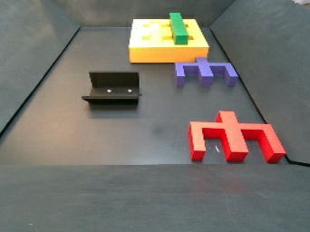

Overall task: Pick up the blue object. Move up. Move to above the board. Insert the blue object.
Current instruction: Move to above the board.

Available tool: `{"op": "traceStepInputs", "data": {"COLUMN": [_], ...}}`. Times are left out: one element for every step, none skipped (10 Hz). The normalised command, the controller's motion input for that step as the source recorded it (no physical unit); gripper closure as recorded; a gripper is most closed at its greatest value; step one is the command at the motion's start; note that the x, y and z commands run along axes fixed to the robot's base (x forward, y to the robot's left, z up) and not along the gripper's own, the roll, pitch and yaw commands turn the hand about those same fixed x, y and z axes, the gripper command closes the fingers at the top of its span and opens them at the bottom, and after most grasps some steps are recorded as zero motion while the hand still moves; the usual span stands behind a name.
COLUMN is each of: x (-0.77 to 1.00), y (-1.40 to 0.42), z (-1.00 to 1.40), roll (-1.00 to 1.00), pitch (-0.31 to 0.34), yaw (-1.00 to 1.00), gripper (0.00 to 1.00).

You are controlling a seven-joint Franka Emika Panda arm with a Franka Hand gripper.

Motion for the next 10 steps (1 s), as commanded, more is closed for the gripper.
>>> {"op": "traceStepInputs", "data": {"x": [0.34,0.18,0.12,0.09,0.09,0.08,0.08,0.08,0.08,0.09], "y": [-0.58,-0.31,-0.2,-0.12,-0.09,-0.06,-0.05,-0.04,-0.04,-0.04], "z": [0.1,0.06,0.05,0.03,0.03,0.02,0.02,0.03,0.03,0.03], "roll": [0.03,0.03,0.04,0.05,0.05,0.06,0.07,0.09,0.1,0.13], "pitch": [0.1,0.105,0.105,0.117,0.127,0.157,0.17,0.208,0.23,0.285], "yaw": [1.0,1.0,1.0,1.0,1.0,1.0,1.0,1.0,1.0,0.89], "gripper": [1.0,1.0,1.0,1.0,1.0,1.0,1.0,1.0,1.0,1.0]}}
